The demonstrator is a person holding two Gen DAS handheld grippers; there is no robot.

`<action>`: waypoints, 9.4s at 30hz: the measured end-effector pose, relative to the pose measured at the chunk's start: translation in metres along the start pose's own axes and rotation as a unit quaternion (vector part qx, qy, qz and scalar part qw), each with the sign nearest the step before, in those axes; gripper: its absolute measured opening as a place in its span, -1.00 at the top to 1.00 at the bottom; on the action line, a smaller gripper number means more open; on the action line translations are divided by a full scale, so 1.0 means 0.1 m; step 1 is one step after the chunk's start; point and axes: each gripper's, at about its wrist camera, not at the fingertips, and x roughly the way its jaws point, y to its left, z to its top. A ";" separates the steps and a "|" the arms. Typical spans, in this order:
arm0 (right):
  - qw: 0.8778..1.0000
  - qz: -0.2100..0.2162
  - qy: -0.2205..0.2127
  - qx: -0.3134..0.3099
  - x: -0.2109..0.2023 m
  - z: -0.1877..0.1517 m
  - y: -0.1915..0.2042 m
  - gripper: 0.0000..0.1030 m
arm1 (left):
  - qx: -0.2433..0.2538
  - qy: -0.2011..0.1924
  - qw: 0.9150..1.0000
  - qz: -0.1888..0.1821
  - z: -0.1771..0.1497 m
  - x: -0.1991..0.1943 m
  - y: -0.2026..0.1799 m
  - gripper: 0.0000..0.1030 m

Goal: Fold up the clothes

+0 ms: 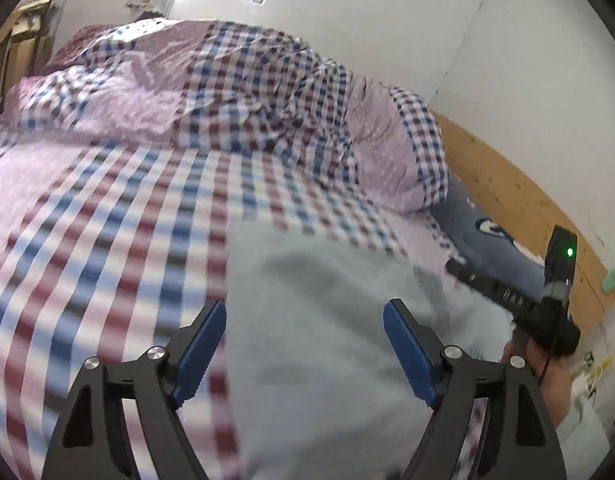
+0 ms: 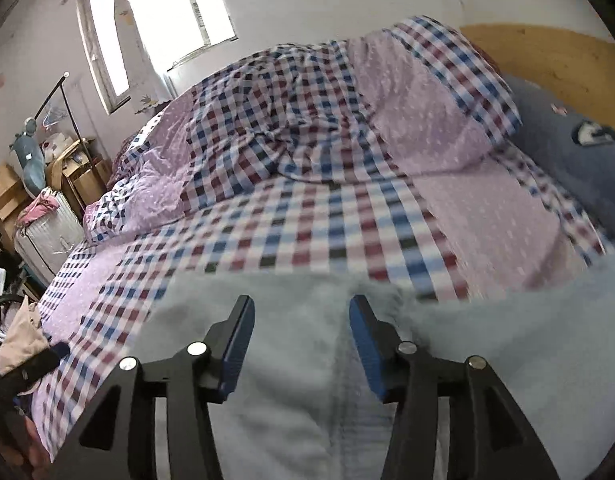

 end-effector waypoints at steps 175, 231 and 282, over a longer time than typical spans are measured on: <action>0.846 0.071 -0.176 -0.498 -1.15 -2.14 4.00 0.77 | -0.174 0.029 0.974 -0.140 0.04 -1.03 1.70 0.76; 0.952 0.057 -0.055 0.297 -1.27 -1.42 -0.74 -0.44 | 0.007 0.021 0.999 0.036 -0.87 0.10 0.53 -0.97; 0.980 -0.014 -0.087 0.181 -1.03 -0.67 0.23 0.74 | -0.195 -0.008 0.974 -0.118 -0.47 -0.45 1.30 -0.97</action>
